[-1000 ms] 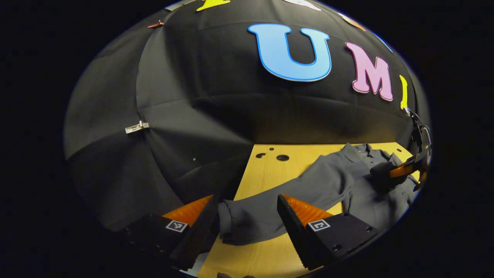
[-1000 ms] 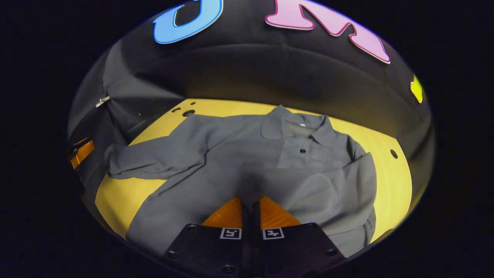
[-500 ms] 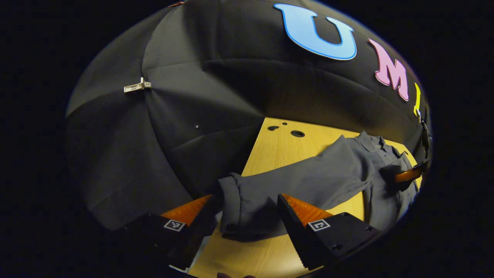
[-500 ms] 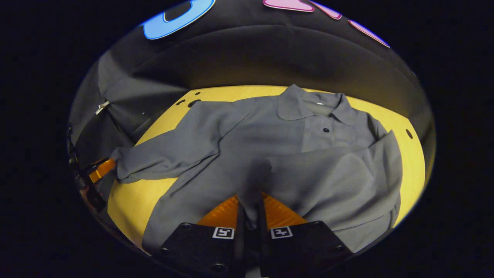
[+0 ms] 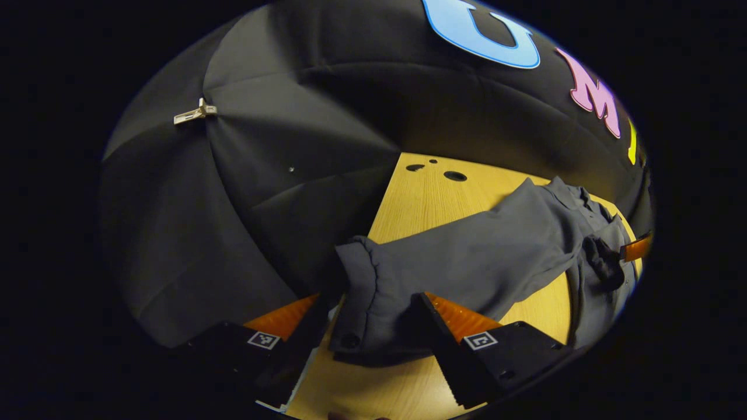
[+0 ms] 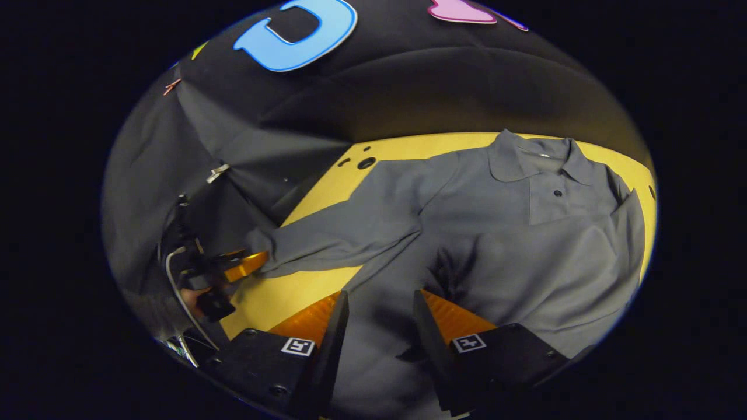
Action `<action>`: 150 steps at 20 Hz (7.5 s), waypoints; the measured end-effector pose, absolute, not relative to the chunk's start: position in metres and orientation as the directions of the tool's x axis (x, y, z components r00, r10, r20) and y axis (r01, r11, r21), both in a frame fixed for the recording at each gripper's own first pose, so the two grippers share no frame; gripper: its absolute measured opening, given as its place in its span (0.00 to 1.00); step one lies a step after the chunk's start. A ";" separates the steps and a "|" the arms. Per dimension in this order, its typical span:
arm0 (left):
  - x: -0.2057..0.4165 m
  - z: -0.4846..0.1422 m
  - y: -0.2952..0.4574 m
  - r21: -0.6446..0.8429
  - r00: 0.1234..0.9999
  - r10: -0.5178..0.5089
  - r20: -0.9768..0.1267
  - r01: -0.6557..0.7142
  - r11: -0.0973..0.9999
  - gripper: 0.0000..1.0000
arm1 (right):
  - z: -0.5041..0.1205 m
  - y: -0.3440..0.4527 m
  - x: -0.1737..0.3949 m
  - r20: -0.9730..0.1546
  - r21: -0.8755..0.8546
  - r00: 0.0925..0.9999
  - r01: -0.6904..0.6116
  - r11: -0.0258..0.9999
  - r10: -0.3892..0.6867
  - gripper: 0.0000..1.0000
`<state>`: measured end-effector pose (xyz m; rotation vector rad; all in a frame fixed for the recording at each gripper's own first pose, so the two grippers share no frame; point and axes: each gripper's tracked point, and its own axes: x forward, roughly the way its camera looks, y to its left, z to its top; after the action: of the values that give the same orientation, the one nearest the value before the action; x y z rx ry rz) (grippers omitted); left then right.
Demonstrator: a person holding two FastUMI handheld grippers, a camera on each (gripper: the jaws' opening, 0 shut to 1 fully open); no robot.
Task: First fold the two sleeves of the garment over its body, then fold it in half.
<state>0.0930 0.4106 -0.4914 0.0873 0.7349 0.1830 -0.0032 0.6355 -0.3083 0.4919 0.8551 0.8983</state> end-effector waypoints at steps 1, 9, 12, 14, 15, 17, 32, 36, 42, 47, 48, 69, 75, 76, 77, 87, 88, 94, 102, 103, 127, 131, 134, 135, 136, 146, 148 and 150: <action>0.092 -0.497 0.408 0.134 0.717 0.189 -0.670 -0.133 0.982 0.98 | -0.308 0.625 -0.006 -0.432 0.687 0.346 -0.472 0.552 0.833 0.58; 0.094 -0.491 0.399 0.175 0.724 0.159 -0.671 -0.054 0.983 0.10 | -0.319 0.527 -0.015 -0.477 0.659 0.486 -0.353 0.664 0.732 0.70; 0.095 -0.474 0.398 0.186 0.745 0.161 -0.647 -0.051 0.981 0.07 | -0.322 0.494 -0.013 -0.488 0.646 0.552 -0.292 0.705 0.676 0.70; 0.100 -0.453 0.384 0.140 0.780 0.122 -0.613 -0.045 0.989 0.07 | -0.324 0.473 -0.011 -0.494 0.635 0.592 -0.255 0.729 0.637 0.70; 0.102 -0.442 0.374 0.114 0.793 0.098 -0.601 -0.036 0.993 0.07 | -0.328 0.456 -0.014 -0.503 0.626 0.607 -0.236 0.744 0.616 0.70; 0.107 -0.413 0.358 0.090 0.822 0.062 -0.566 -0.013 0.996 0.06 | -0.335 0.431 -0.015 -0.520 0.609 0.625 -0.207 0.766 0.582 0.70; 0.140 -0.285 0.131 0.026 0.884 -0.259 -0.388 0.292 0.956 0.06 | -0.383 0.293 -0.024 -0.608 0.542 0.711 0.045 0.839 0.354 0.70; 0.136 -0.290 0.057 -0.046 0.843 -0.360 -0.399 0.373 0.926 0.06 | -0.392 0.268 -0.028 -0.622 0.534 0.714 0.086 0.841 0.322 0.70; 0.133 -0.312 -0.012 -0.086 0.790 -0.429 -0.438 0.439 0.895 0.06 | -0.394 0.240 -0.028 -0.616 0.514 0.728 0.080 0.854 0.303 0.70; 0.131 -0.323 -0.050 -0.085 0.773 -0.423 -0.473 0.437 0.895 0.06 | -0.405 0.228 -0.024 -0.606 0.510 0.734 0.065 0.857 0.305 0.70; 0.130 -0.324 -0.057 -0.088 0.772 -0.423 -0.474 0.436 0.895 0.07 | -0.408 0.227 -0.022 -0.606 0.518 0.731 0.064 0.853 0.313 0.70; 0.110 -0.509 -0.213 0.032 0.646 -0.413 -0.643 0.560 0.828 0.07 | -0.474 0.172 -0.012 -0.646 0.543 0.655 0.034 0.839 0.391 0.70; 0.103 -0.552 -0.225 0.036 0.612 -0.367 -0.700 0.544 0.838 0.12 | -0.482 0.170 -0.015 -0.647 0.549 0.634 0.001 0.836 0.424 0.70; 0.100 -0.556 -0.227 0.032 0.608 -0.366 -0.704 0.542 0.840 0.13 | -0.482 0.170 -0.016 -0.647 0.548 0.632 -0.004 0.837 0.427 0.70; 0.099 -0.558 -0.230 0.026 0.605 -0.367 -0.706 0.541 0.841 0.16 | -0.483 0.170 -0.016 -0.648 0.547 0.628 -0.009 0.837 0.430 0.70; 0.074 -0.550 -0.254 -0.130 0.533 -0.490 -0.689 0.574 0.808 0.55 | -0.476 0.181 -0.023 -0.646 0.548 0.614 -0.041 0.836 0.453 0.70; 0.068 -0.539 -0.257 -0.159 0.526 -0.522 -0.672 0.586 0.795 0.72 | -0.472 0.184 -0.025 -0.648 0.539 0.614 -0.049 0.841 0.451 0.70; 0.041 -0.502 -0.240 -0.157 0.545 -0.545 -0.638 0.600 0.784 0.96 | -0.453 0.194 -0.042 -0.647 0.532 0.615 -0.060 0.845 0.451 0.79; -0.002 -0.469 -0.151 -0.154 0.579 -0.500 -0.643 0.542 0.826 0.96 | -0.449 0.212 -0.086 -0.691 0.478 0.589 -0.064 0.876 0.420 0.85; -0.005 -0.468 -0.138 -0.145 0.589 -0.488 -0.644 0.533 0.834 0.96 | -0.451 0.214 -0.091 -0.699 0.469 0.581 -0.067 0.880 0.417 0.85; -0.084 -0.524 0.123 0.082 0.574 -0.045 -0.818 0.194 0.977 0.96 | -0.502 0.249 -0.153 -0.833 0.412 0.404 -0.007 0.911 0.379 0.86; -0.081 -0.521 0.130 0.133 0.581 0.018 -0.814 0.157 0.979 0.94 | -0.508 0.260 -0.155 -0.848 0.377 0.376 -0.063 0.924 0.372 0.86; -0.084 -0.522 0.138 0.193 0.576 0.064 -0.815 0.165 0.967 0.95 | -0.511 0.263 -0.156 -0.856 0.351 0.368 -0.099 0.931 0.362 0.87; -0.086 -0.526 0.138 0.193 0.561 0.065 -0.825 0.172 0.966 0.94 | -0.511 0.263 -0.156 -0.857 0.351 0.365 -0.103 0.931 0.363 0.86; -0.083 -0.527 0.136 0.179 0.558 0.056 -0.828 0.169 0.969 0.96 | -0.511 0.263 -0.156 -0.856 0.353 0.367 -0.098 0.931 0.363 0.86; -0.070 -0.534 0.103 0.106 0.490 -0.077 -0.868 0.335 0.936 0.08 | -0.500 0.298 -0.148 -0.816 0.400 0.355 -0.223 0.889 0.456 0.06; -0.069 -0.528 0.104 0.086 0.470 -0.089 -0.878 0.338 0.937 0.06 | -0.492 0.301 -0.148 -0.794 0.449 0.362 -0.192 0.872 0.489 0.05; -0.065 -0.510 0.100 0.077 0.501 -0.113 -0.858 0.343 0.936 0.06 | -0.480 0.299 -0.143 -0.764 0.484 0.402 -0.160 0.860 0.504 0.05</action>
<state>-0.0648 0.1002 -0.5097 0.2506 1.0118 -0.2792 -0.1427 0.2994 -0.4795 0.3609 1.0818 0.4315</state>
